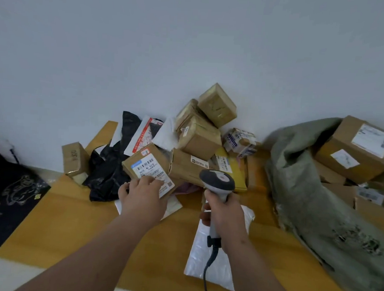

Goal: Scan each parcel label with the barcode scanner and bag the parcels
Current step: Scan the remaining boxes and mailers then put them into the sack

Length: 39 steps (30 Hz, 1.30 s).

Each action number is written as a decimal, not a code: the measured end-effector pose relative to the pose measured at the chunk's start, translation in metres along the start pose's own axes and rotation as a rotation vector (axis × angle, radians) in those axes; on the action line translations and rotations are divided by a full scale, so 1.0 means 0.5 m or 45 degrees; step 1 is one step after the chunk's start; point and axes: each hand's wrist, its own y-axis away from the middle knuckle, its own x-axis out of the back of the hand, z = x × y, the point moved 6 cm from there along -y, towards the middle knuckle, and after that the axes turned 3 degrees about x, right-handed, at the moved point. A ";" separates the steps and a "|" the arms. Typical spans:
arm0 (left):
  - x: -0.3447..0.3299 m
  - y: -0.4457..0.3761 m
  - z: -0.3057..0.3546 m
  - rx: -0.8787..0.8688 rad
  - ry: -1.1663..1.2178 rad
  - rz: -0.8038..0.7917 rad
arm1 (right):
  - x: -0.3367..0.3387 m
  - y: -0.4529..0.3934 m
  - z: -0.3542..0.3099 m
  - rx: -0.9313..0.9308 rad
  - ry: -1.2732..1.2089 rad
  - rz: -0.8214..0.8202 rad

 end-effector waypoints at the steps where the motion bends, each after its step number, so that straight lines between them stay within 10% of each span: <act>1: -0.003 -0.009 -0.004 0.024 0.009 -0.003 | -0.008 -0.012 0.000 -0.003 0.011 -0.015; 21: 0.056 -0.159 -0.326 0.524 0.231 0.071 | -0.358 -0.064 -0.066 -0.031 -0.011 -0.387; 39: -0.044 -0.290 -0.588 0.448 0.270 -0.261 | -0.745 -0.085 -0.019 -0.054 0.179 -0.409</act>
